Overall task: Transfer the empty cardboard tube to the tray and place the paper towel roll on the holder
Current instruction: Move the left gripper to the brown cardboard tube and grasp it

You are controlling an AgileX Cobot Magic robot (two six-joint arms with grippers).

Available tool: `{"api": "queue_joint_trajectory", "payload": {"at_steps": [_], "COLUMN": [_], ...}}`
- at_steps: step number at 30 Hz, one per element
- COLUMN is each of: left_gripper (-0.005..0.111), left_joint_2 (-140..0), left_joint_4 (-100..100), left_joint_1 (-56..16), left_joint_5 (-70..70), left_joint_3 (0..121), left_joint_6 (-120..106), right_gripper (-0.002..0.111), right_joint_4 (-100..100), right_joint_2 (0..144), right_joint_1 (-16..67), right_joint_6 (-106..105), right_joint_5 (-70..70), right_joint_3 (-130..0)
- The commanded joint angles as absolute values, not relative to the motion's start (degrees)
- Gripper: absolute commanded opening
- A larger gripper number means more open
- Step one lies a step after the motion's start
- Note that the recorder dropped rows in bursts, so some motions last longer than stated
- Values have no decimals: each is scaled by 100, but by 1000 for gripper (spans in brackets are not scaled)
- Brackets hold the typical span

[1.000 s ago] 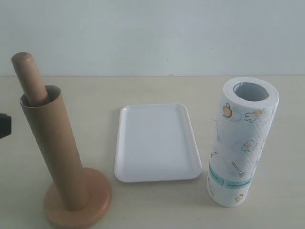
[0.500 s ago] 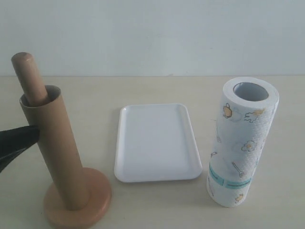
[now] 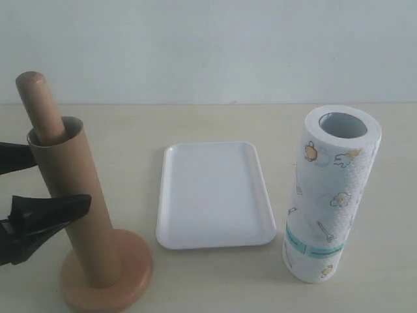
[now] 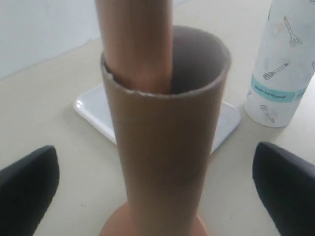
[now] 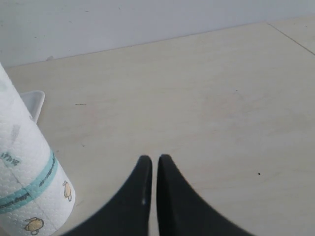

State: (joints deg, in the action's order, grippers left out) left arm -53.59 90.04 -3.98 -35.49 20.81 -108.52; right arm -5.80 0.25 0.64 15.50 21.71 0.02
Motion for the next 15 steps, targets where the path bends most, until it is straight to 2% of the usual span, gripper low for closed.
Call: {"api": "queue_joint_trajectory", "payload": {"at_steps": [1,15], "left_gripper": [103,100], "left_joint_2": [-5920,-6887], "left_joint_4": [9873,9995], "left_joint_1": [-421,-421], "left_joint_5": [-3795,-3982], "left_joint_3": [2042,2042], "left_joint_6": [-11586,-12216], "right_gripper": [4,4], "right_joint_4": [-613,-613], "right_joint_2": [0,0], "right_joint_1": [71,71], "right_joint_6": [1527,1527], "right_joint_5": [2131,2131], "right_joint_3": [0,0]}}
